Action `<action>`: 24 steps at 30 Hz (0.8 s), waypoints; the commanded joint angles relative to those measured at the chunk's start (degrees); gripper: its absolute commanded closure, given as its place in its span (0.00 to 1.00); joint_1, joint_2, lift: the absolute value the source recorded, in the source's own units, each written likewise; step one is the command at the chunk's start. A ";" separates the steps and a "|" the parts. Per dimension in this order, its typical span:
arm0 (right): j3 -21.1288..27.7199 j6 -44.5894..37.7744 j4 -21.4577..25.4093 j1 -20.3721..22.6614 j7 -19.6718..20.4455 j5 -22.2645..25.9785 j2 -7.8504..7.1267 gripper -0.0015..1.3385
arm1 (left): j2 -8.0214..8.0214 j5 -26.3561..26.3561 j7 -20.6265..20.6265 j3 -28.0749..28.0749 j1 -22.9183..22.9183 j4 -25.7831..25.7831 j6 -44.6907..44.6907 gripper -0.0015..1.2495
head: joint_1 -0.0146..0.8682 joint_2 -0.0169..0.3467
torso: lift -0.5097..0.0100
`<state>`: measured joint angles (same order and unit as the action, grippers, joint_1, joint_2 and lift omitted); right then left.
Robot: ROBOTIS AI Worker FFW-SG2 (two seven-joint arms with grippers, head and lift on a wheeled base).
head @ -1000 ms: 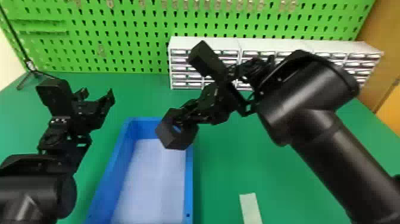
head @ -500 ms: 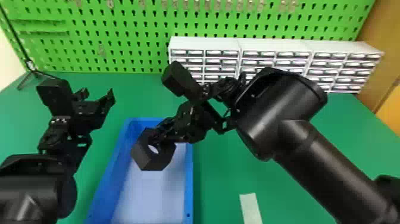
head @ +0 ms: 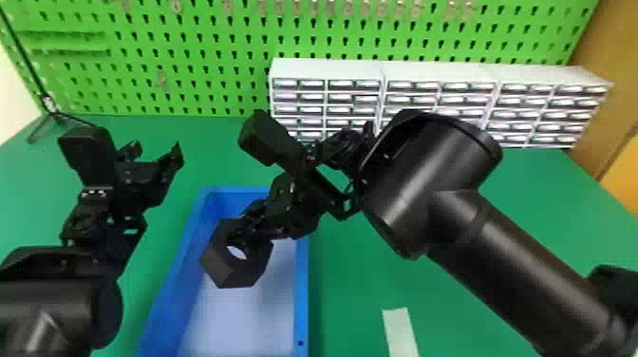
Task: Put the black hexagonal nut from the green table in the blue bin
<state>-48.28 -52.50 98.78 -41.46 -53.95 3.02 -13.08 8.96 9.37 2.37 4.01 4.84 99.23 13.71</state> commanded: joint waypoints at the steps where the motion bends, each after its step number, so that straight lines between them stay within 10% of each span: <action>1: 0.03 -0.06 -0.08 0.06 -0.01 0.24 -0.01 0.74 | 0.00 0.13 0.00 0.03 -0.19 0.00 0.00 0.43 | 0.79 0.12 | 0.80; 19: 0.03 -0.06 -0.08 0.06 0.08 0.32 -0.19 0.74 | 0.09 0.13 0.00 0.03 0.08 0.00 0.00 0.43 | 0.79 0.12 | 0.80; 24: 0.11 0.03 -0.08 -0.20 0.16 0.24 -0.45 0.53 | 0.09 0.04 0.00 0.03 0.16 0.00 0.00 0.43 | 0.79 0.12 | 0.80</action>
<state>-48.21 -52.51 98.71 -41.43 -53.87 3.34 -13.34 9.05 9.43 2.37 4.04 4.97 99.23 13.71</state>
